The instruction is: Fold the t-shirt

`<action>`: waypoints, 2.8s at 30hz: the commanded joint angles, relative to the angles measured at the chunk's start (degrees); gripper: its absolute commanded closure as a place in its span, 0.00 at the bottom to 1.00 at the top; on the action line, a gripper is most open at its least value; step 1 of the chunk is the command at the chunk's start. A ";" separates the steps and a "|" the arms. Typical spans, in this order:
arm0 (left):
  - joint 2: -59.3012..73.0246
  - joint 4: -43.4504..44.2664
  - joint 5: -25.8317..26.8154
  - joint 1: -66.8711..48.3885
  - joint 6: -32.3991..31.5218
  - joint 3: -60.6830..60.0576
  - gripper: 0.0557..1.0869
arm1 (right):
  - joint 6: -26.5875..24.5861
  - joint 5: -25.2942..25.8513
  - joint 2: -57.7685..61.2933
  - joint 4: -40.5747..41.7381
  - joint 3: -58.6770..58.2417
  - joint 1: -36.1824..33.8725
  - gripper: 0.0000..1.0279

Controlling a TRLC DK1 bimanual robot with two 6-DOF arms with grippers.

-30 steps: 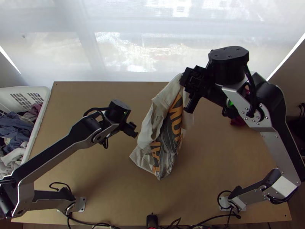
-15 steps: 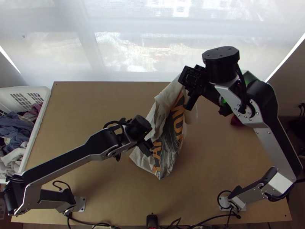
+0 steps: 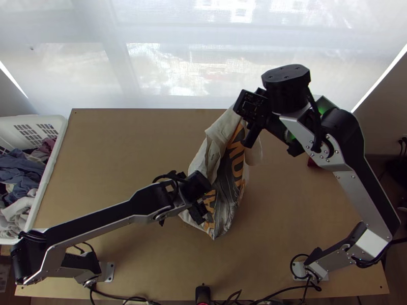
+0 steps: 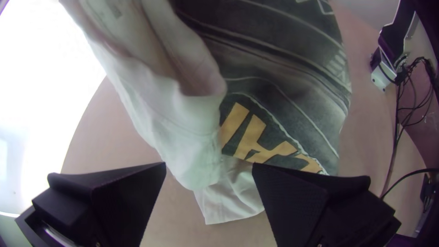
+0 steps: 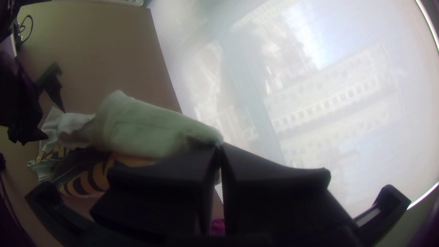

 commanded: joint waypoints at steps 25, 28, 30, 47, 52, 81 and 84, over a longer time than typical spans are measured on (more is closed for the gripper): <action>-0.22 6.13 -12.69 10.81 6.28 4.51 0.97 | -0.44 0.90 -3.81 -0.87 -0.15 -1.60 0.97; -2.77 6.13 -13.13 16.17 6.64 7.23 0.97 | -0.79 0.90 -3.81 -0.60 1.08 -1.77 0.97; -4.09 5.77 -13.83 19.25 6.64 9.52 0.97 | -1.31 0.98 -3.90 -0.43 1.79 -1.69 0.97; -19.82 10.61 -17.61 37.80 5.58 22.79 0.97 | -4.48 0.98 -1.18 18.65 2.84 7.02 0.97; -26.24 12.01 -17.70 45.09 6.90 23.40 0.97 | -4.74 0.81 0.49 23.22 2.67 11.23 0.97; -32.92 60.88 -17.61 57.92 19.73 2.75 0.96 | -12.92 -2.00 0.05 32.18 -12.28 28.72 0.97; -29.40 64.57 -17.61 54.58 19.47 0.90 0.96 | -11.16 -1.92 -3.81 30.42 -17.99 28.99 0.97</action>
